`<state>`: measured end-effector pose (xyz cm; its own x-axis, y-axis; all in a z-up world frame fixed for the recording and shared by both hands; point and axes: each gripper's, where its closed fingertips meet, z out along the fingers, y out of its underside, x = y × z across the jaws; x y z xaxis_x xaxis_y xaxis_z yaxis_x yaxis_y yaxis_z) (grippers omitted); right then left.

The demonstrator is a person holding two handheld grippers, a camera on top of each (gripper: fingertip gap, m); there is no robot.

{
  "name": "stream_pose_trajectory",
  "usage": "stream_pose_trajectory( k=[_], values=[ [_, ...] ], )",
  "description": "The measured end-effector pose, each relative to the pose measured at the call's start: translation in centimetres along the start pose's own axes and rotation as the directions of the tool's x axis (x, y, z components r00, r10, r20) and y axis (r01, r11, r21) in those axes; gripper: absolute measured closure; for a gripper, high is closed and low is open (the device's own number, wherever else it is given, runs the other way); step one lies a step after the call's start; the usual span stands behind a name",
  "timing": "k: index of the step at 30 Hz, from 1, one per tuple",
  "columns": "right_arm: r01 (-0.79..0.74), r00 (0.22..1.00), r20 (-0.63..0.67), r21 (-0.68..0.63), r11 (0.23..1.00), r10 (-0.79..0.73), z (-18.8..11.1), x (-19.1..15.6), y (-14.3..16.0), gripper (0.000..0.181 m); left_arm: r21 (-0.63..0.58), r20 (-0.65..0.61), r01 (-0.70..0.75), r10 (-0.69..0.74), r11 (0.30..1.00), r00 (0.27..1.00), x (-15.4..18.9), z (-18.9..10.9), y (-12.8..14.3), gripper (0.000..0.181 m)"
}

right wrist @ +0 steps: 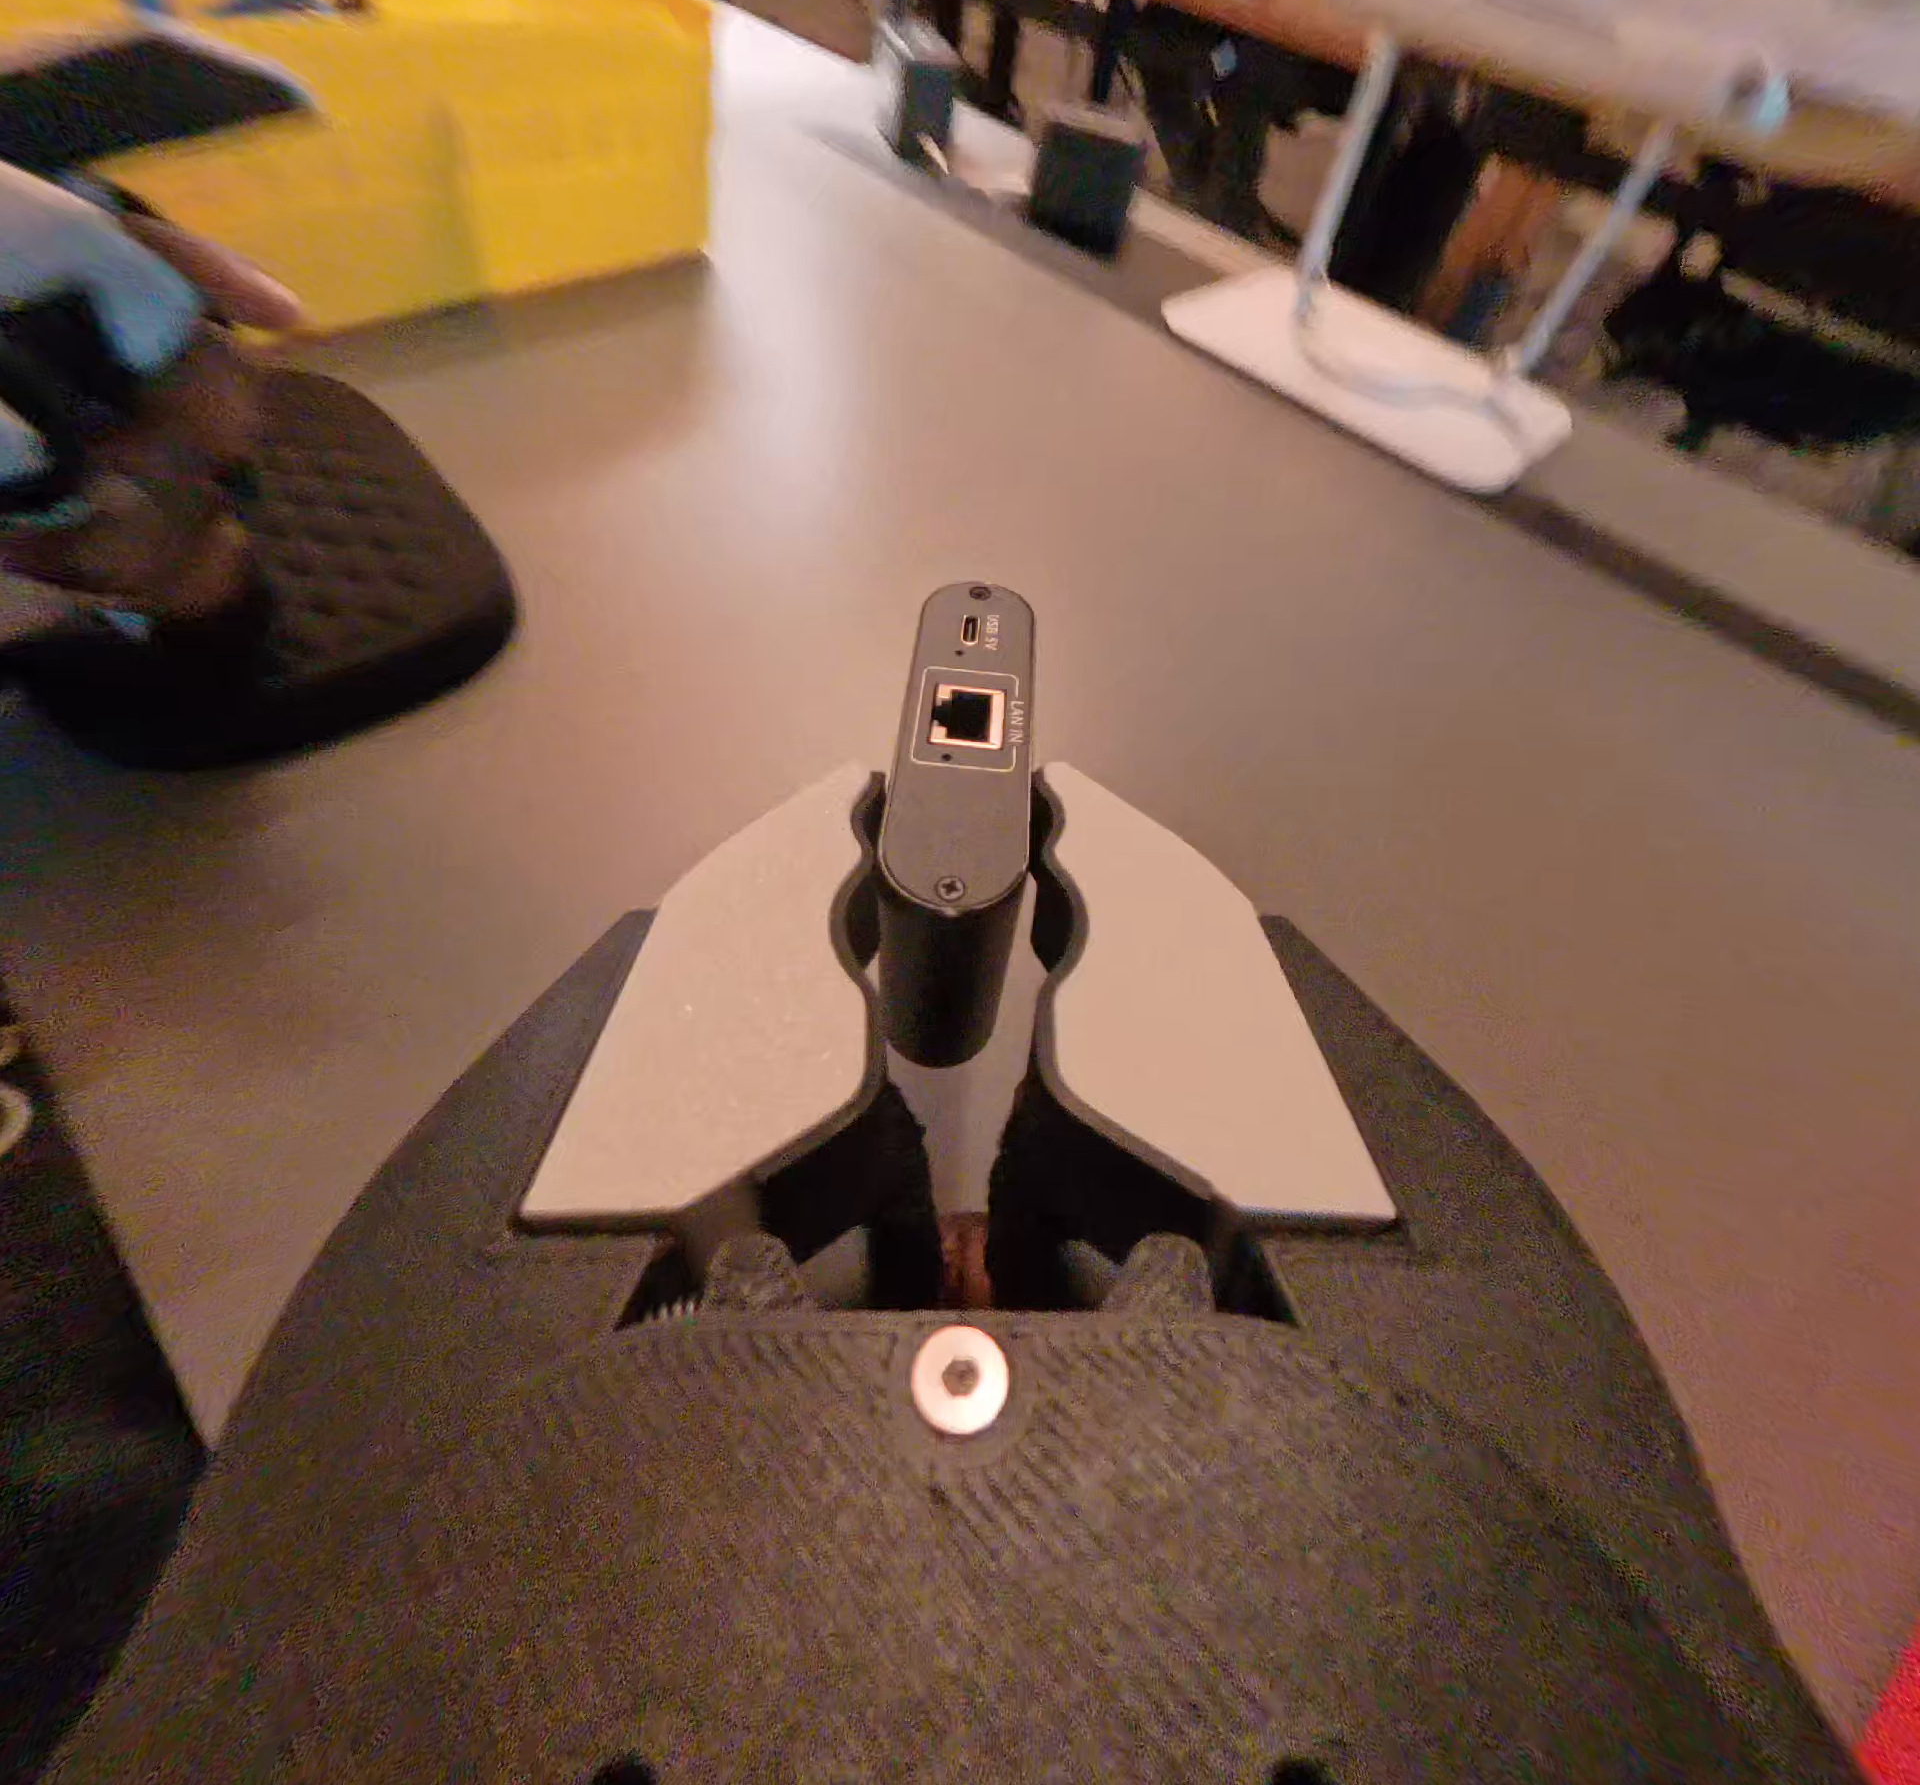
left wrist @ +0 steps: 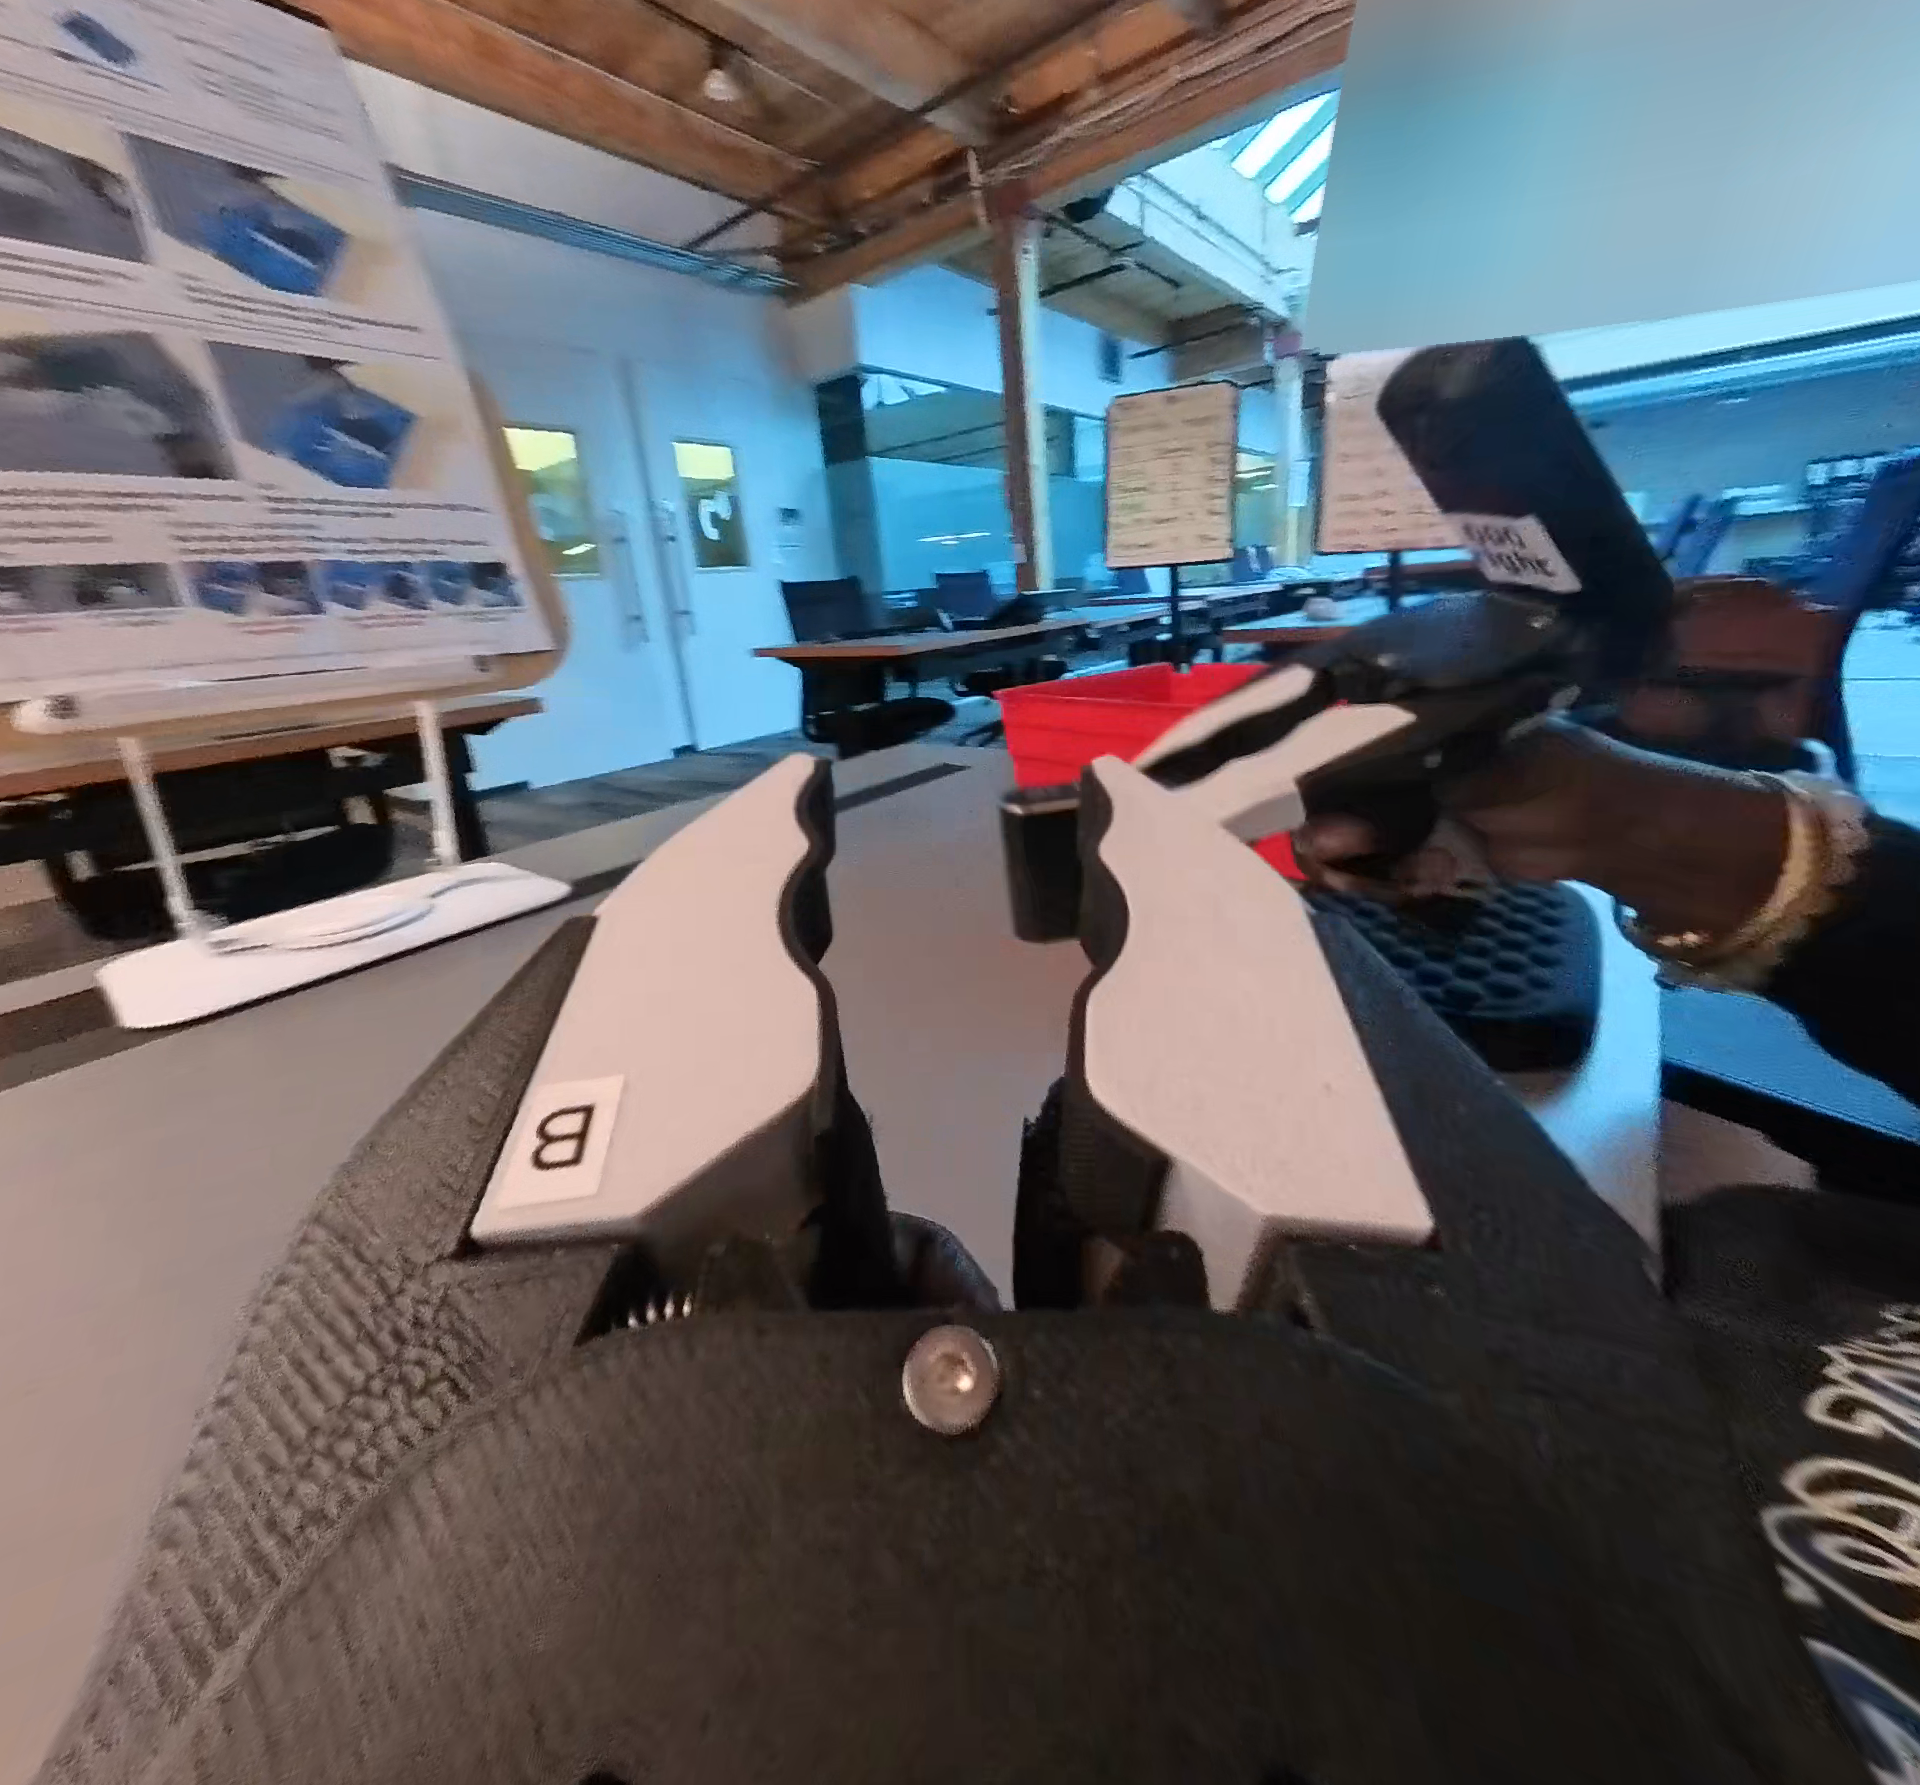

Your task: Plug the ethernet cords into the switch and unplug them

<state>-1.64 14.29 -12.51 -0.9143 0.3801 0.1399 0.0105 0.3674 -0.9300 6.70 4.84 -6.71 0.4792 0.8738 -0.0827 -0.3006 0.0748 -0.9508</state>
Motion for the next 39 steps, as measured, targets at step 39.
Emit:
stream_pose_trajectory(
  k=[39],
  values=[
    [-0.064, 0.949, 0.250, -0.437, 0.897, 0.190, -1.4, -3.4, 7.4, 0.143, 0.005, -0.001, -0.069, 0.069, 0.998, 0.998, 0.2, -0.1, 0.2, 0.138]
  ],
)
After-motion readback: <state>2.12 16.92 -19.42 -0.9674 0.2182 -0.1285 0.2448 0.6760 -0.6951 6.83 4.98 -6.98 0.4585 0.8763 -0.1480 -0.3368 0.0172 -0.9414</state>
